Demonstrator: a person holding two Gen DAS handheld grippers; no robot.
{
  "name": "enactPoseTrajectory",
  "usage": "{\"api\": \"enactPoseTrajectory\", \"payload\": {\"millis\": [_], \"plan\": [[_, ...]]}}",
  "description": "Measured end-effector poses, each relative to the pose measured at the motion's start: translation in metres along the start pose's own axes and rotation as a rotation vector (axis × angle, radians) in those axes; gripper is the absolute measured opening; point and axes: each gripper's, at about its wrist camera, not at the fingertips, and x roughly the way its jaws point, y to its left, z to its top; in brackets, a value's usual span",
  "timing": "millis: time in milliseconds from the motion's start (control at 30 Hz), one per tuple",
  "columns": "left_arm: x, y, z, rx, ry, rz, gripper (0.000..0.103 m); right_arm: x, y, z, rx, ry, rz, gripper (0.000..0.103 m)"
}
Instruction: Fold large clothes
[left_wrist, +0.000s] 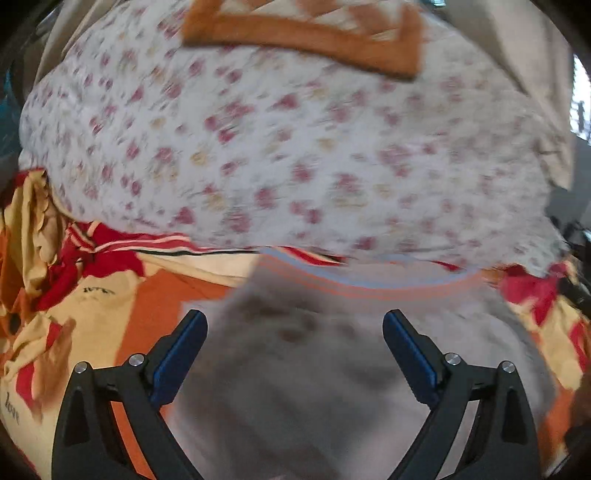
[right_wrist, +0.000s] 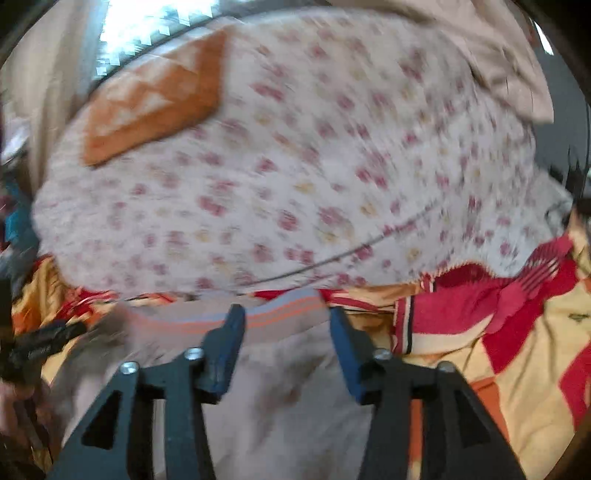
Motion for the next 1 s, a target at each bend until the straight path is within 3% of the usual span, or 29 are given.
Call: {"api": "enactPoseTrajectory", "payload": {"millis": [100, 167, 300, 400, 467, 567, 733, 1000], "plan": [[-0.011, -0.027, -0.017, 0.065, 0.024, -0.052, 0.088, -0.015, 0.020, -0.024, -0.037, 0.022, 0.053, 0.051], [0.000, -0.041, -0.029, 0.110, 0.077, -0.044, 0.088, -0.008, 0.028, -0.038, -0.053, 0.069, 0.051, 0.052], [0.050, -0.044, -0.054, 0.119, 0.260, 0.009, 0.088, 0.037, 0.026, -0.065, -0.075, 0.245, -0.045, 0.055], [0.062, -0.053, -0.057, 0.179, 0.259, 0.071, 0.092, 0.069, 0.013, -0.082, -0.038, 0.348, -0.112, 0.062], [0.064, -0.056, -0.059, 0.186, 0.259, 0.081, 0.094, 0.070, 0.015, -0.083, -0.049, 0.324, -0.109, 0.074], [0.065, -0.058, -0.059, 0.192, 0.259, 0.091, 0.094, 0.072, 0.023, -0.089, -0.086, 0.322, -0.121, 0.084], [0.069, -0.056, -0.058, 0.195, 0.264, 0.096, 0.094, 0.073, 0.027, -0.088, -0.090, 0.328, -0.112, 0.090], [0.067, -0.057, -0.060, 0.200, 0.250, 0.102, 0.094, 0.072, 0.031, -0.093, -0.119, 0.316, -0.123, 0.091]]}}
